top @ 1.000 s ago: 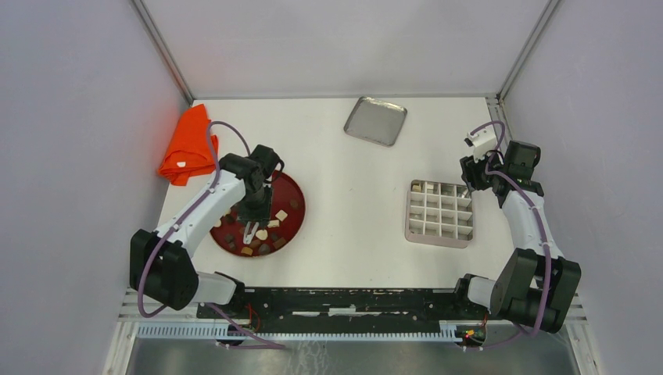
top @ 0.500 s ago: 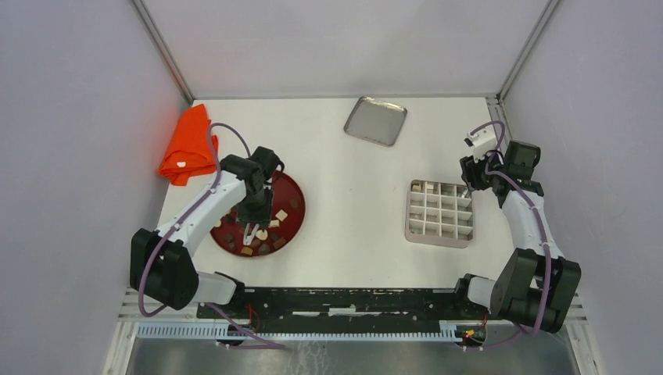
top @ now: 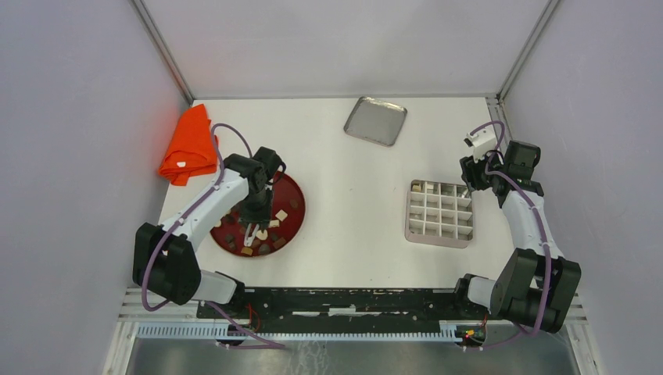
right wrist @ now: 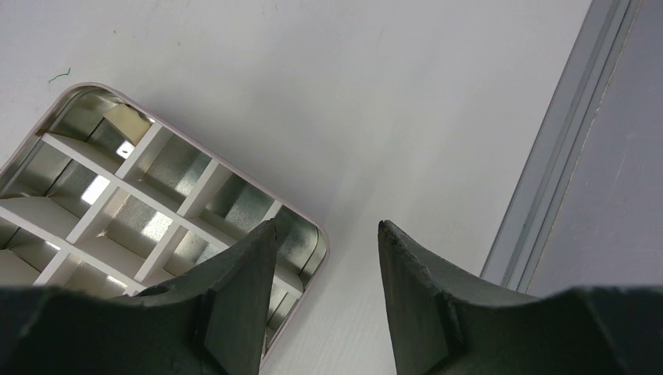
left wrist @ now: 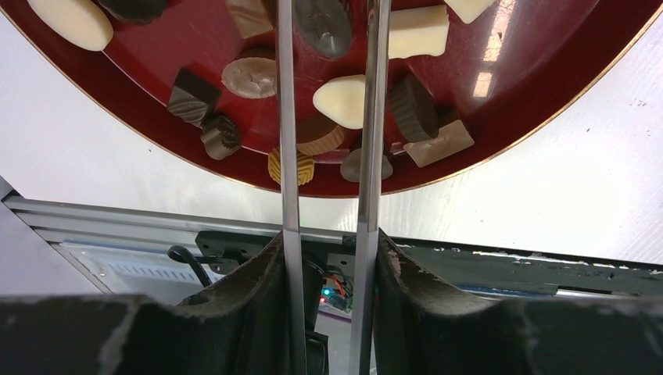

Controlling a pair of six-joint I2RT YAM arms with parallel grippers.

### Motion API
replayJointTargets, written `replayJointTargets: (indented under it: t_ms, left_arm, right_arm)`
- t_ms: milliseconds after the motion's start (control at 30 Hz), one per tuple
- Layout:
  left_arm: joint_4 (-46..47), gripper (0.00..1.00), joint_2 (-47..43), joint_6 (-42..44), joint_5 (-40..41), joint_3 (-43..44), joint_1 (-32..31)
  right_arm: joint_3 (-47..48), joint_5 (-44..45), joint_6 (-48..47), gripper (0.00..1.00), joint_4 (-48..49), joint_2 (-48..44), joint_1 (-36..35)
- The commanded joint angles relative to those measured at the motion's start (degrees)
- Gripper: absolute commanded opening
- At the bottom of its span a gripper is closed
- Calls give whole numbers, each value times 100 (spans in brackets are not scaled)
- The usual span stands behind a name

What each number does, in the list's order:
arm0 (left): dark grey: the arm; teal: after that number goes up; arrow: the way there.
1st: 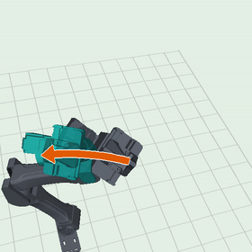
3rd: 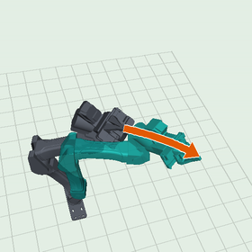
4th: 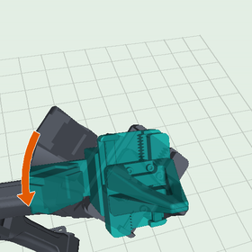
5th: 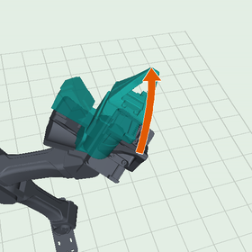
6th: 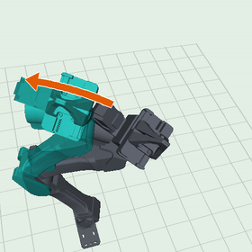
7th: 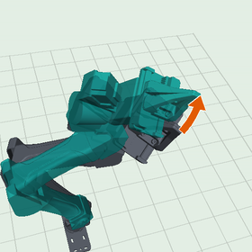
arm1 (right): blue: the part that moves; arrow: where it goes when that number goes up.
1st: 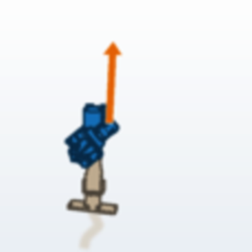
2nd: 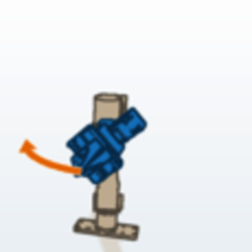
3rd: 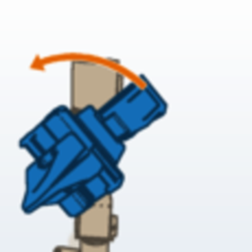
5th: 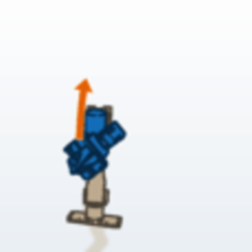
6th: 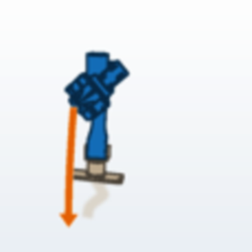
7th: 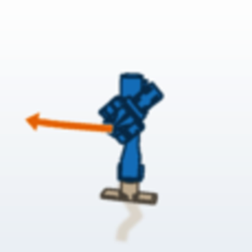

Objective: Pack the chocolate
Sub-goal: Pick up the fake chocolate from the plate.

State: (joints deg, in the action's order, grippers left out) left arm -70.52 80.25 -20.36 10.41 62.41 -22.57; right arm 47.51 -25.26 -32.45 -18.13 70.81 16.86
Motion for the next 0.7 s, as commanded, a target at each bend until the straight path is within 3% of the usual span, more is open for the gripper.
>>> replayJointTargets:
  t_ms: [0,133,300,667]
  left_arm:
    - [56,38,-22,28,23,12,34]
    - [39,20,-56,32,13,29,30]
    - [-8,4,-145,13,80,184,29]
    - [159,2,-636,-61,-284,502,33]
  right_arm:
    - [22,-83,-52,57,57,-8,-25]
    - [17,-72,-52,57,65,-5,-24]
    - [13,-74,-60,57,64,11,-23]
    - [14,-231,-50,57,35,29,-20]
